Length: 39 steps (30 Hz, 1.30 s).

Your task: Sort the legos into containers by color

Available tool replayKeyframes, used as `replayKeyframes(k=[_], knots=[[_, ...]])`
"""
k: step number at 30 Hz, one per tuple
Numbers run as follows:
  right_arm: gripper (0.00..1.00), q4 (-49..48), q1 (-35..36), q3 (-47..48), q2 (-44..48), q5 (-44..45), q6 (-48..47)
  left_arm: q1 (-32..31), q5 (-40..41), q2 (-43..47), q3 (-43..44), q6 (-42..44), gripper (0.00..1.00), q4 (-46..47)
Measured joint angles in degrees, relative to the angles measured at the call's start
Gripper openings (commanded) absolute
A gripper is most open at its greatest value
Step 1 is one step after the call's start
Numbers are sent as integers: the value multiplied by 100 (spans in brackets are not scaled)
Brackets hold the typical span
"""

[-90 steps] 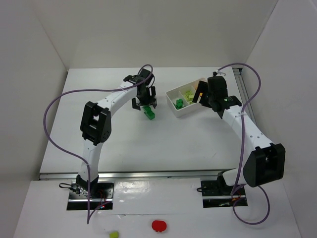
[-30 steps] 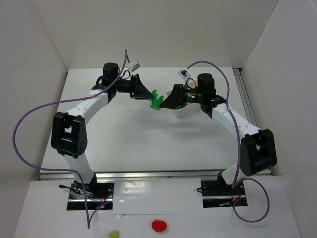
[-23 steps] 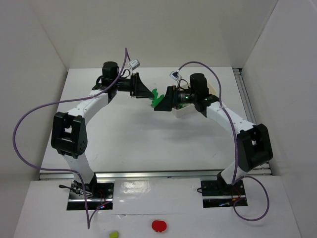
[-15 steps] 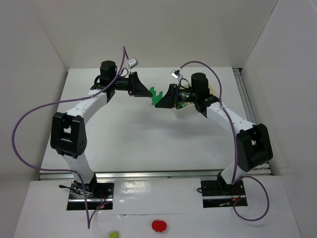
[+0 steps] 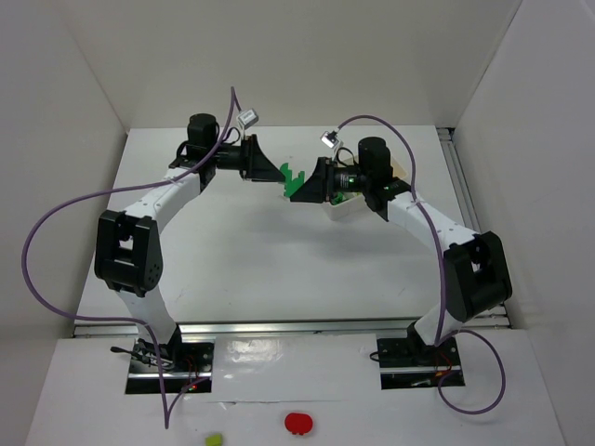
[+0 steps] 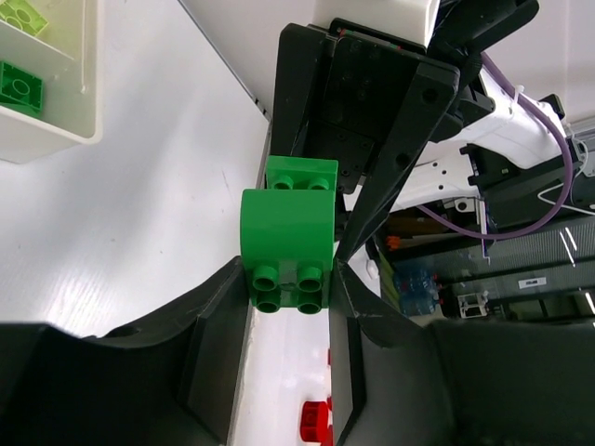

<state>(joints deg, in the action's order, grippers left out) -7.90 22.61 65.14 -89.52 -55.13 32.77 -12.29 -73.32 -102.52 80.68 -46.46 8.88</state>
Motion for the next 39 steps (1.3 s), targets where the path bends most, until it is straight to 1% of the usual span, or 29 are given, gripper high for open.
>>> replayKeyframes(k=[3, 5, 8, 9, 11, 12, 15, 16, 17, 19, 20, 21, 22, 23, 25, 26, 27, 29, 31, 35, 36, 37, 38, 39], knots=[[16, -11, 2, 0, 0, 7, -2, 0, -9, 0, 0, -35, 47, 76], [16, -17, 9, 0, 0, 20, -4, -7, -20, 0, -2, -59, 60, 190], [16, -70, 57, 0, 0, 98, -9, -72, -103, 0, -7, -199, 69, 306], [16, -90, 74, 2, 0, 107, -9, -105, -133, 0, -9, -210, 74, 317], [16, -120, 90, 4, 0, 131, -17, -164, -170, 0, -9, -214, 76, 317], [16, -133, 90, 4, 0, 136, -20, -184, -186, 0, -9, -232, 72, 317], [16, -153, 94, 7, 0, 92, -22, -223, -184, 0, -11, -238, 50, 319], [16, -173, 101, 9, 0, 68, -20, -223, -162, 0, -26, -203, 36, 332], [16, -199, 105, 9, 0, 63, -11, -212, -153, 0, -44, -192, 28, 345], [16, -210, 114, 22, 0, 90, 57, -181, -164, 0, -90, -131, 16, 407], [16, -210, 114, 22, 0, 92, 61, -179, -155, 0, -92, -144, 2, 411], [16, -203, 114, 22, 0, 90, 63, -184, -153, 0, -96, -162, 0, 424], [22, -203, 114, 22, 0, 90, 63, -184, -153, 0, -101, -170, 0, 439], [31, -203, 114, 22, 0, 92, 63, -181, -153, 0, -109, -175, 0, 468], [43, -199, 114, 22, 0, 96, 63, -184, -153, 0, -122, -190, 0, 505], [57, -197, 114, 22, 0, 98, 63, -184, -153, 0, -131, -195, 0, 533], [62, -192, 114, 26, 0, 107, 55, -181, -153, 0, -140, -203, 0, 544], [69, -181, 114, 59, -13, 184, 22, -190, -175, 0, -142, -304, 0, 555], [69, -175, 114, 122, -59, 238, -4, -201, -199, 0, -144, -328, 0, 555], [31, -190, 127, 186, -107, 240, 20, -190, -140, 0, -157, -232, 0, 492], [18, -155, 125, 195, -107, 278, 61, -166, -149, 0, -157, -168, 0, 461], [14, -166, 125, 197, -107, 310, 92, -157, -114, 0, -146, -101, 2, 409], [12, -136, 125, 197, -107, 334, 98, -155, -94, 0, -127, -17, 17, 306], [10, -120, 125, 197, -107, 350, 90, -157, -74, 0, -111, 63, 23, 197]])
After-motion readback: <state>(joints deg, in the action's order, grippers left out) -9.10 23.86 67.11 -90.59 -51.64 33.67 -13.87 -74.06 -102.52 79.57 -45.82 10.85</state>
